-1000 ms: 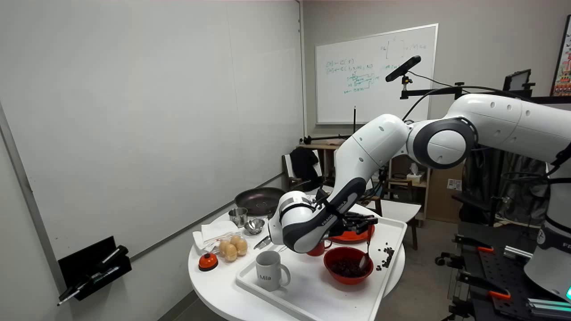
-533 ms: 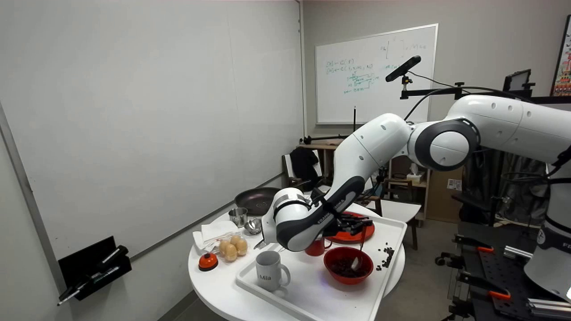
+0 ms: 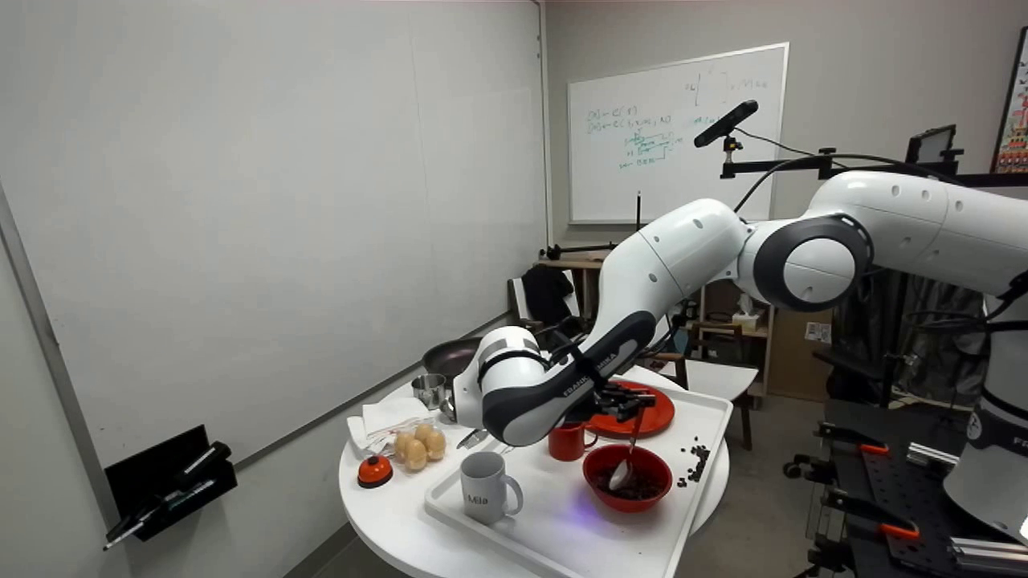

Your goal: Use the spoon to stir the contents in the red bowl

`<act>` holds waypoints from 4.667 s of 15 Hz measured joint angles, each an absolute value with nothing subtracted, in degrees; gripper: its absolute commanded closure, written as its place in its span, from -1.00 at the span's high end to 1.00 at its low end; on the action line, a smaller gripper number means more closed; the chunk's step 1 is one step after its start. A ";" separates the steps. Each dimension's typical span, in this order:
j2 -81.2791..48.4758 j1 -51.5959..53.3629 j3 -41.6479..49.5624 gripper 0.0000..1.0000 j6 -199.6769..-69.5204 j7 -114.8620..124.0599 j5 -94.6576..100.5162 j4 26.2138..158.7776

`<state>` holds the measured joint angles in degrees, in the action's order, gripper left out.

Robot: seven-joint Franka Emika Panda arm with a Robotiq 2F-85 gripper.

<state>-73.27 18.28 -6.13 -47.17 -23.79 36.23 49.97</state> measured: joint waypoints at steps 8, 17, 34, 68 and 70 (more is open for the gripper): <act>-73.54 15.45 -5.94 -0.81 -47.22 -23.69 35.57 50.53; -73.65 10.62 -5.95 -0.81 -47.22 -21.31 31.46 55.02; -73.74 16.13 -5.85 -0.81 -48.35 -21.87 31.30 50.60; -71.82 5.17 -4.56 -0.81 -49.81 -15.07 21.96 61.09; -71.60 5.81 -4.90 -0.81 -50.43 -15.06 21.97 60.82</act>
<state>-71.60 5.81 -4.90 -50.43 -15.06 21.97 60.82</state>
